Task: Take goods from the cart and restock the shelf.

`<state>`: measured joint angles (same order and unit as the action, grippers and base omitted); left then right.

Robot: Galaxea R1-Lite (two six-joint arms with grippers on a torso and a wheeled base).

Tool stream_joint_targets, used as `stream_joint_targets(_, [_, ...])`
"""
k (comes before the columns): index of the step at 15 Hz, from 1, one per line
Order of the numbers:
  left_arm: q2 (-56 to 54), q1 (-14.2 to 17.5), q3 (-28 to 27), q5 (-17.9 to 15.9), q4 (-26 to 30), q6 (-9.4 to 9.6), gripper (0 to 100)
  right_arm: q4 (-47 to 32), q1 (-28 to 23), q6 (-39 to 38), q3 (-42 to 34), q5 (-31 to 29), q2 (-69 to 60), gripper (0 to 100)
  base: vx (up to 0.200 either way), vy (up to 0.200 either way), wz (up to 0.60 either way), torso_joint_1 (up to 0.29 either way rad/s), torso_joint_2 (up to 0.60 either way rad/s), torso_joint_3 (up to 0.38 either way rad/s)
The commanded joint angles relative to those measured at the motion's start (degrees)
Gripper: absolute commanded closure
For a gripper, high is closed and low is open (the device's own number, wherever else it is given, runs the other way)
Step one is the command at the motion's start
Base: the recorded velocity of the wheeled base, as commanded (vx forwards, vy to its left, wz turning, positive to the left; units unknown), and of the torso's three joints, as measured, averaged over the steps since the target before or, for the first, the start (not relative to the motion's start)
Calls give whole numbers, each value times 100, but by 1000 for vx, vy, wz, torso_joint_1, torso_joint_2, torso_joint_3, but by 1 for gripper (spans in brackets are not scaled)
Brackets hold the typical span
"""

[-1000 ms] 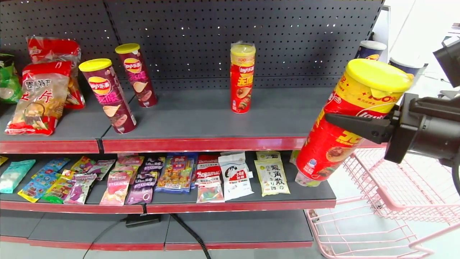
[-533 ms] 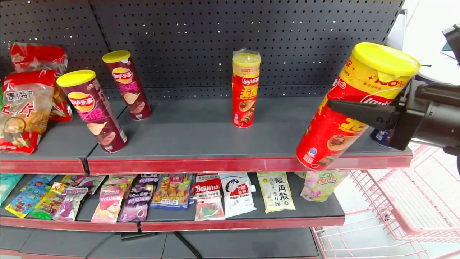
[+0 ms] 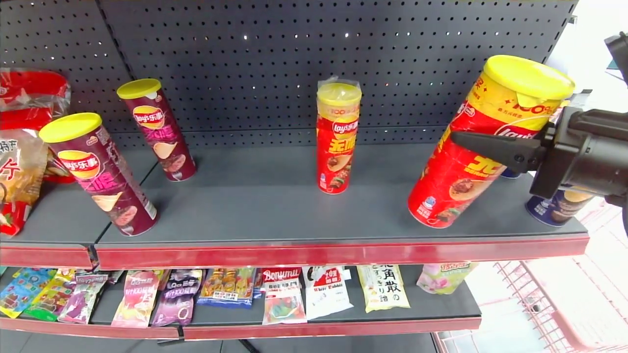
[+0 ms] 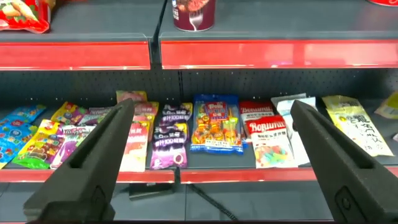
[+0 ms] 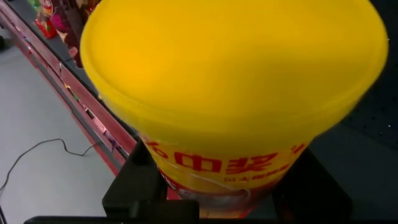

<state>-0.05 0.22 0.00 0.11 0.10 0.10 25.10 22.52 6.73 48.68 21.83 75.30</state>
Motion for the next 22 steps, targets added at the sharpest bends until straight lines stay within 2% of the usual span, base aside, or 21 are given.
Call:
stream_joint_targets(1, [5, 4, 0, 7, -1, -1, 0, -5, -2, 4, 1, 5, 20, 100, 200, 0, 0, -2, -2, 2])
stream_joint_targets(3, [5, 4, 0, 7, -1, -1, 0, -5, -2, 13, 10, 5, 28, 100, 200, 0, 0, -7, 0, 5])
stream_joint_targets(11, [5, 4, 0, -2, -1, -10, 0, 21, -2, 57, -16, -12, -24, 100, 0, 0, 0, 0, 0, 0])
stream_joint_targets(14, [251, -13, 0, -2, -1, -1, 0, 12, 42, 65, -25, -232, -59, 100, 0, 0, 0, 0, 0, 0])
stream_joint_targets(15, [260, -48, -9, -46, -10, 96, 0, 12, 42, 65, -51, -355, -86, 100, 0, 0, 0, 0, 0, 0])
stream_joint_targets(16, [242, -101, -9, -327, -27, 307, 0, -5, 34, 57, -69, -390, -130, 100, 0, 0, 0, 0, 0, 0])
stream_joint_targets(17, [453, -119, -492, -556, -62, 307, 0, -5, 42, 57, -104, -399, -103, 100, 0, 0, 0, 0, 0, 0])
stream_joint_targets(18, [1525, -163, -1670, -530, -80, 228, 0, -5, 42, 65, -122, -487, -86, 100, 0, 0, 0, 0, 0, 0])
stream_joint_targets(19, [2229, -189, -2531, -644, -71, 157, 0, -14, 42, 65, -122, -628, -68, 100, 0, 0, 0, 0, 0, 0])
stream_joint_targets(20, [3081, -444, -3384, -1189, -45, 157, 0, -14, 42, 65, -192, -812, -86, 100, 0, 0, 0, 0, 0, 0])
stream_joint_targets(21, [3424, -558, -3568, -1479, -80, 201, 0, -5, 42, 65, -218, -856, -68, 100, 0, 0, 0, 0, 0, 0])
stream_joint_targets(22, [3995, -637, -3788, -1918, -106, 474, 0, -5, 42, 65, -280, -865, -68, 100, 0, 0, 0, 0, 0, 0])
